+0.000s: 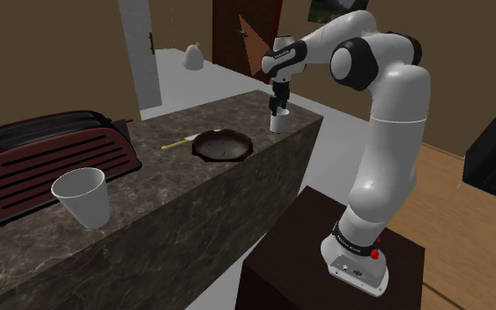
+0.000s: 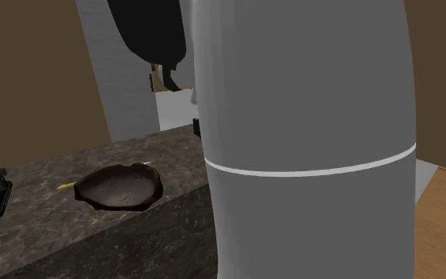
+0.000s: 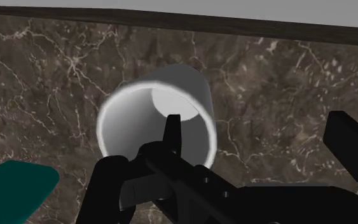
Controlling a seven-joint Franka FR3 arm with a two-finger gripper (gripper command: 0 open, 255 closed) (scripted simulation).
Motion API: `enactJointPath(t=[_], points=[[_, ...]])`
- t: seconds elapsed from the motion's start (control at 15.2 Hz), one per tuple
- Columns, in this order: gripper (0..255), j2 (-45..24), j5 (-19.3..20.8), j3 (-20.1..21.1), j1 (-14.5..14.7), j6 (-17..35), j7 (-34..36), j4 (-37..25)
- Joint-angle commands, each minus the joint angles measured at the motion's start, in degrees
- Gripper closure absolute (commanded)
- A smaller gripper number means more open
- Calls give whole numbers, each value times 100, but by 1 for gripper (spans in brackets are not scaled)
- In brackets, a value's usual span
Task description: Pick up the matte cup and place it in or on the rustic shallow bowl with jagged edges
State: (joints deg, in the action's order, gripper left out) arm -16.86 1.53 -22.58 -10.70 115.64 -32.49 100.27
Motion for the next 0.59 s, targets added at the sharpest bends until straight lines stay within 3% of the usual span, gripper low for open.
enactJointPath(t=[0.0, 0.53], points=[[0, -537, -210, 16, -179, -66, -213, -570], [0, -878, -327, 60, -298, 371, -309, -459]])
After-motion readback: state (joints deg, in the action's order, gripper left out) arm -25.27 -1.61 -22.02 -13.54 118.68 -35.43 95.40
